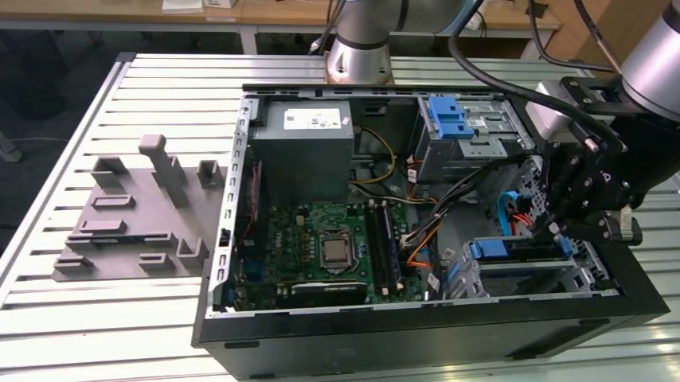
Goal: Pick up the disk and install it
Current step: 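Insert the first disk wire, then insert the second disk wire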
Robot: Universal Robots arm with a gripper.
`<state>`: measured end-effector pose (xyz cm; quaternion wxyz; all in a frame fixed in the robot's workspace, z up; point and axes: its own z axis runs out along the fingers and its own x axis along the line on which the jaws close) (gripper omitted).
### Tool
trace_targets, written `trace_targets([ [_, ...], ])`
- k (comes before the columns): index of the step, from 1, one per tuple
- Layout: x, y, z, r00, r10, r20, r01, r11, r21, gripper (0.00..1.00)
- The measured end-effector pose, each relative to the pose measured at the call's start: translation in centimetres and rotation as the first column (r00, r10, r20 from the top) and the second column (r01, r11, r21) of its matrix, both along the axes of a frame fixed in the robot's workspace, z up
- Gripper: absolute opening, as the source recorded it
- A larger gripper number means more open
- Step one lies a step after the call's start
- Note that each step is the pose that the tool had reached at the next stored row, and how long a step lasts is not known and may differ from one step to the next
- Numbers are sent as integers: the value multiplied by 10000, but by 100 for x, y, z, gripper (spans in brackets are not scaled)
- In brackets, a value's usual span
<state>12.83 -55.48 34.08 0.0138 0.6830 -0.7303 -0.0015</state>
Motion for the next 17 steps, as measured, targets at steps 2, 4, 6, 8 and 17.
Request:
trace_targets([
  [2, 0, 0, 4, 10000, 0, 0, 0, 10000, 0, 11],
  [4, 0, 0, 8, 10000, 1, 0, -1, 10000, -1, 11],
  [6, -6, 0, 8, 10000, 0, 0, 0, 10000, -1, 11],
  [8, -17, 0, 9, 10000, 0, 0, 0, 10000, -3, 11],
  [17, -69, 0, 8, 10000, 0, 1, 0, 10000, 0, 11],
])
